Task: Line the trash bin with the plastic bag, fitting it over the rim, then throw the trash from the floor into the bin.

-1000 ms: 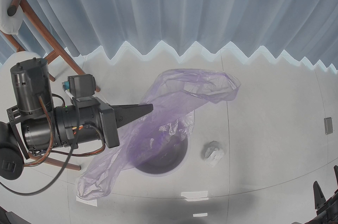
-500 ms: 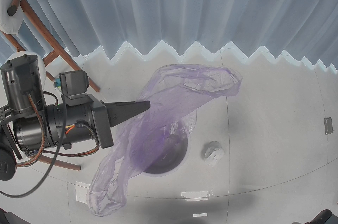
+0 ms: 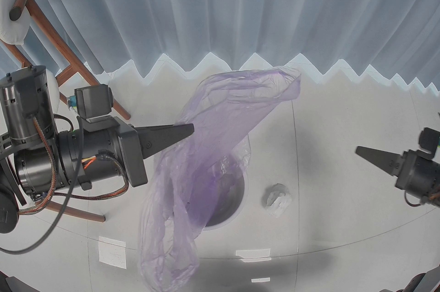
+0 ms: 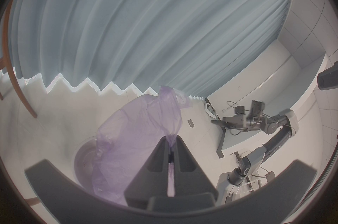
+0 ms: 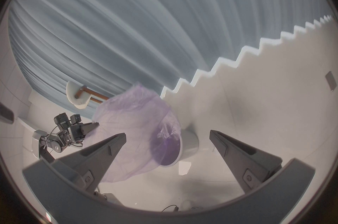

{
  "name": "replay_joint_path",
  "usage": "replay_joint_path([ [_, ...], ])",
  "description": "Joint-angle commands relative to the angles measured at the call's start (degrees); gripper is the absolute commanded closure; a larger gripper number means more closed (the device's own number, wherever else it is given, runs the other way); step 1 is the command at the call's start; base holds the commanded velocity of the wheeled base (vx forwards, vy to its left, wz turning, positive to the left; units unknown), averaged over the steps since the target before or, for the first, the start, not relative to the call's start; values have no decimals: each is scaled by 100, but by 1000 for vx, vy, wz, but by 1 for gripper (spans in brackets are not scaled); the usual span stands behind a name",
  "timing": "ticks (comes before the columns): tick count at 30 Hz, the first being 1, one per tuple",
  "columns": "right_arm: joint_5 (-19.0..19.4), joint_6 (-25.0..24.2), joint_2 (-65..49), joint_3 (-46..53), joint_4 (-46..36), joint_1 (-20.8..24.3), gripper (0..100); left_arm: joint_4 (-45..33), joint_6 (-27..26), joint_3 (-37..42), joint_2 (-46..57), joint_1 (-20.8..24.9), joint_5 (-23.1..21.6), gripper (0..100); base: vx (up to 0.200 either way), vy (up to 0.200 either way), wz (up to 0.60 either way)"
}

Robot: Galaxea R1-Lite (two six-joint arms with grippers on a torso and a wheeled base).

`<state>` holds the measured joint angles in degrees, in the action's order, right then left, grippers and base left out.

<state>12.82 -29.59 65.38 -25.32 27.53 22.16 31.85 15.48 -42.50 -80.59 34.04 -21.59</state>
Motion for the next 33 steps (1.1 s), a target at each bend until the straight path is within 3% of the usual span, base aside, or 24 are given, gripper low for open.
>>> replay_joint_path([
  [1,-114,-610,5046,-456,3373,1545,0,-39,-10,-66,0,24,120,100,0,0,0],
  [3,-237,-601,5459,-948,3593,1695,0,-39,-10,-83,-18,24,120,100,0,0,0],
  [12,-254,-636,5943,-2117,3101,1792,0,-39,-10,-101,-79,50,120,100,0,0,0],
  [13,-254,-645,6004,-2232,3092,1792,100,-39,-10,-101,-79,86,120,100,0,0,0],
  [18,-351,-627,6259,-2487,3092,1923,100,-48,-10,-57,-106,147,146,100,0,0,0],
  [21,-711,-610,6426,-2794,3092,2196,100,-48,-1,-66,-115,138,278,100,0,0,0],
  [27,-773,-575,6646,-3155,2855,2547,100,-56,-10,-31,-123,112,322,100,0,0,0],
  [33,-931,-293,7199,-4271,2073,2591,100,-21,-10,-57,-290,-46,401,100,0,0,0],
])
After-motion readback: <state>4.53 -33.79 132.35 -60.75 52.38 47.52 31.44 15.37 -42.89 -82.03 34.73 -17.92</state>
